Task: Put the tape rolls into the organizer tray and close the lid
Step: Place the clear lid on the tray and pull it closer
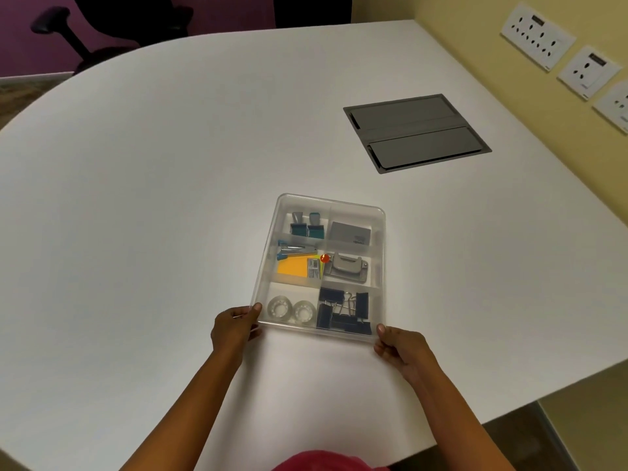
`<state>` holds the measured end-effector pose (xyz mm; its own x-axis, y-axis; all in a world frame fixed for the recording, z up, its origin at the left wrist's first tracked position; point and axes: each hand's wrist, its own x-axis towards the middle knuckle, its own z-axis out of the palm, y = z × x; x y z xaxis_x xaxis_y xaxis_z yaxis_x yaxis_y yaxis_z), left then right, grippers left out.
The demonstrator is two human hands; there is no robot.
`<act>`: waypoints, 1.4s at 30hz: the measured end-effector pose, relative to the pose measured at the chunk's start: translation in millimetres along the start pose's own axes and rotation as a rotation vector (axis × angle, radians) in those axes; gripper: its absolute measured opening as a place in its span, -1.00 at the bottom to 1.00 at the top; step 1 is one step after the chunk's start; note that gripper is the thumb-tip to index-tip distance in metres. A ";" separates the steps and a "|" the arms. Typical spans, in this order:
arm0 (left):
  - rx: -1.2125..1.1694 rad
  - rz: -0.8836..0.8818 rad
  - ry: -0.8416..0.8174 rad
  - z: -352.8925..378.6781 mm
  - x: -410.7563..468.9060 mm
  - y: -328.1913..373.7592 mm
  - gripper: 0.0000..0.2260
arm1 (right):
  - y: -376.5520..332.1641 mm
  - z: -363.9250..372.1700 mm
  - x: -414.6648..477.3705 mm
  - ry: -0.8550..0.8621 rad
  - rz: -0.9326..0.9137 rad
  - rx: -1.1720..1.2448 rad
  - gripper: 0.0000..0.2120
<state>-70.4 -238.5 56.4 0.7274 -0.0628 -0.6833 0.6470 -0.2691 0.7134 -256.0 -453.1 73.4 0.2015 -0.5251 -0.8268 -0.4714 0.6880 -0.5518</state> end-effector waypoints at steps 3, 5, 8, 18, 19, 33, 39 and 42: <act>0.005 -0.021 -0.026 -0.9 2.2 3.1 -0.75 | 0.4 -4.6 3.1 0.003 -0.015 -0.002 -0.88; 0.025 -0.030 -0.046 -1.7 3.3 5.3 -0.76 | 1.0 -5.8 5.4 0.011 -0.020 0.000 -0.87; 0.074 -0.040 -0.069 -2.6 6.6 7.8 -0.74 | 1.3 -5.6 7.0 0.028 -0.012 -0.012 -0.88; 0.416 0.002 -0.133 -2.5 11.6 15.6 -0.68 | -5.8 -5.8 9.5 -0.004 -0.004 -0.097 -0.89; 0.435 0.007 -0.146 -3.8 12.3 17.4 -0.75 | -8.5 -6.3 10.5 -0.009 -0.010 -0.137 -0.88; 0.722 0.355 -0.085 58.5 76.4 102.0 -0.65 | -130.7 27.9 74.0 0.065 -0.253 -0.486 -0.77; 0.715 0.388 -0.090 103.5 116.0 158.8 -0.65 | -190.2 51.7 107.4 0.090 -0.344 -0.524 -0.73; 0.717 0.397 -0.097 118.5 131.6 177.4 -0.63 | -211.2 62.5 123.1 0.068 -0.402 -0.536 -0.73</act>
<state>113.0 -408.5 74.6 0.8269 -0.3563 -0.4351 0.0193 -0.7552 0.6552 -78.0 -631.7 81.3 0.4041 -0.7309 -0.5500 -0.7355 0.0978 -0.6704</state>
